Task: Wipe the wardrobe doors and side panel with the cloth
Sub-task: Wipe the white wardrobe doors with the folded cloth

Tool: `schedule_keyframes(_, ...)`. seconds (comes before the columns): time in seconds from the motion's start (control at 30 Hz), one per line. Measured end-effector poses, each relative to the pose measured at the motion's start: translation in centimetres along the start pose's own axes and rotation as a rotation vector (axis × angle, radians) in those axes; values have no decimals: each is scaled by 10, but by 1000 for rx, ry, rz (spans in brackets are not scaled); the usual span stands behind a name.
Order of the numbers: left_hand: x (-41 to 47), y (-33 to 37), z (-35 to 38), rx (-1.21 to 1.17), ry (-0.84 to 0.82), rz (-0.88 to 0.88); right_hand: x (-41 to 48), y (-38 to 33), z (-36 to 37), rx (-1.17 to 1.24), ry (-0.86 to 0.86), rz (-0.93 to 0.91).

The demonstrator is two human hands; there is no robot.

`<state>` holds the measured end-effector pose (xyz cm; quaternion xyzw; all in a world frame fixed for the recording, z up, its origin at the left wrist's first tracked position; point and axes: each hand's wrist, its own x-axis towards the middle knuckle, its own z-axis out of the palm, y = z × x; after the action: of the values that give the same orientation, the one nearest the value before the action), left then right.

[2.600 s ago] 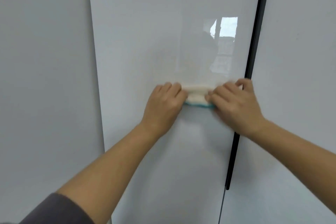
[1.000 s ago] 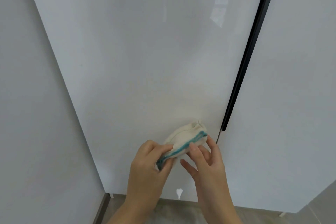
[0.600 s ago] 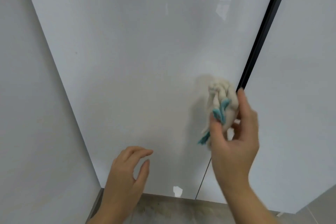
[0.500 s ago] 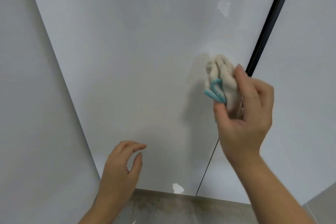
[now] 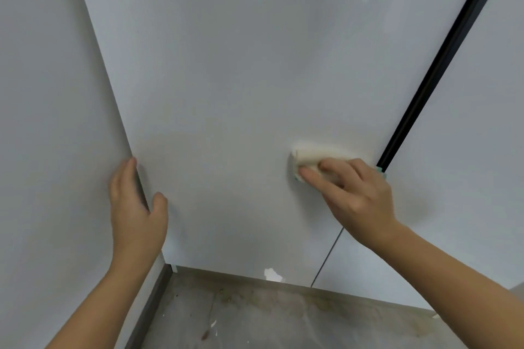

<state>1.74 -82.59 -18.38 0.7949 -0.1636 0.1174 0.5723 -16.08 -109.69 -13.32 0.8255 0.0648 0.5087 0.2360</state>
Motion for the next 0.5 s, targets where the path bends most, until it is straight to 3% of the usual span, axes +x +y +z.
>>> schedule_keyframes(0.1,-2,-11,-6,-149,12,-90,-19,-1,4,56,-153,-191)
schedule_keyframes(0.27,2,-24,-19,-233,19,-34,-31,11,6,18,-380,-611)
schedule_keyframes(0.37,5,-30,-23,-283,4,-24,-1,13,4,62,-357,-626)
schedule_keyframes(0.5,7,-41,-31,-312,-77,-3,75,12,7,46,-107,-481)
